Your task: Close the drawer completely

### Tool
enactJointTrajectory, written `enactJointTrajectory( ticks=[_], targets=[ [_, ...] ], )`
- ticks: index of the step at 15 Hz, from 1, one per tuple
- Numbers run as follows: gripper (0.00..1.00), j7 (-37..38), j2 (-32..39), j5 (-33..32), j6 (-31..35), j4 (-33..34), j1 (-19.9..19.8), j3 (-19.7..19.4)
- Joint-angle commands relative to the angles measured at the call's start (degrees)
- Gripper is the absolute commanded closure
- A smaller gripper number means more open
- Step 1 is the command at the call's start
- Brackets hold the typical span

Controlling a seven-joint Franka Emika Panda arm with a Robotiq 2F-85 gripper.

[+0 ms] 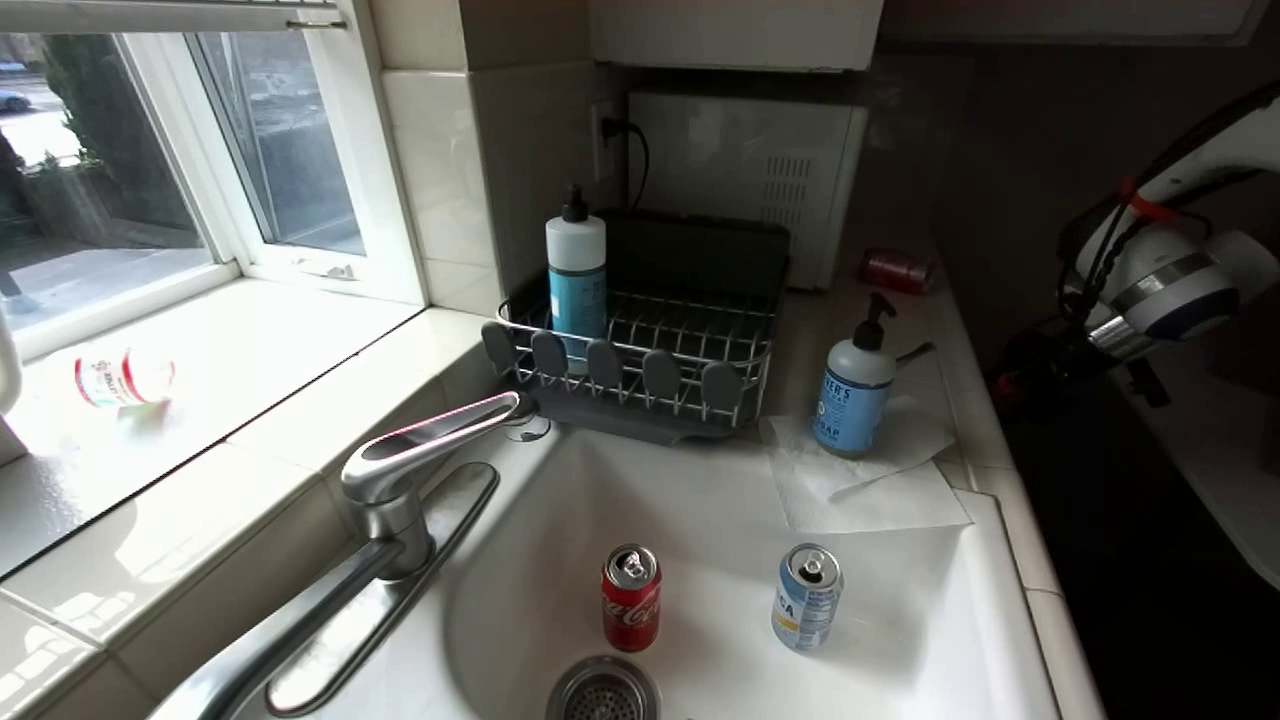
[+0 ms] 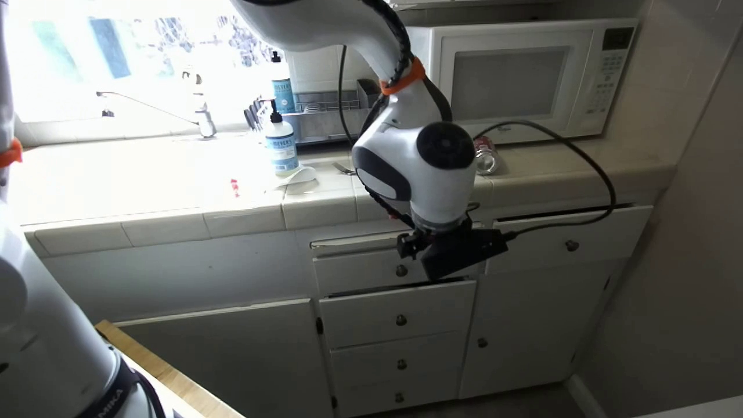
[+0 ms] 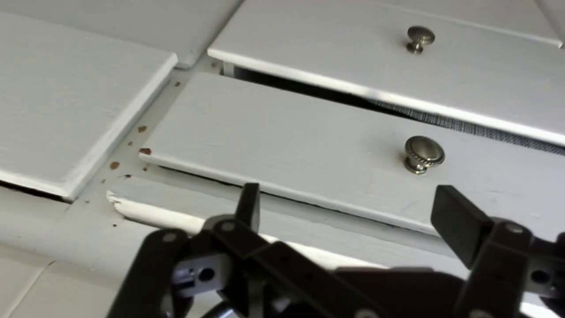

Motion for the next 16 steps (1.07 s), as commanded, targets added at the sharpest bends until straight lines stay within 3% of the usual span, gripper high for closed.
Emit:
enactJointTrajectory(
  ticks=[1,5,8,10,11,12,13,14,16],
  targets=[
    [0.0,15.4,-10.8,-15.9,10.0,-10.8,8.2,-6.1],
    [0.0,33.7,-13.4,-34.6,8.8,-16.4,17.8,-19.4],
    [0.0,47.3,-15.7,-48.5,1.3,-15.3,20.7,-28.4],
    [0.0,56.1,-19.9,-56.0,-5.7,-13.5,21.0,-32.0],
    [0.0,60.4,-22.6,-60.0,-9.4,-12.5,20.6,-32.9],
    [0.0,64.4,-25.8,-64.0,-12.6,-11.3,11.1,-24.6],
    [0.0,66.2,-28.4,-65.4,-17.2,-10.0,9.6,-23.7],
    [0.0,61.0,-21.2,-60.8,-11.3,-10.6,8.3,-20.8],
    [0.0,63.4,-25.5,-62.6,-16.1,-9.0,6.1,-20.0]
  ],
)
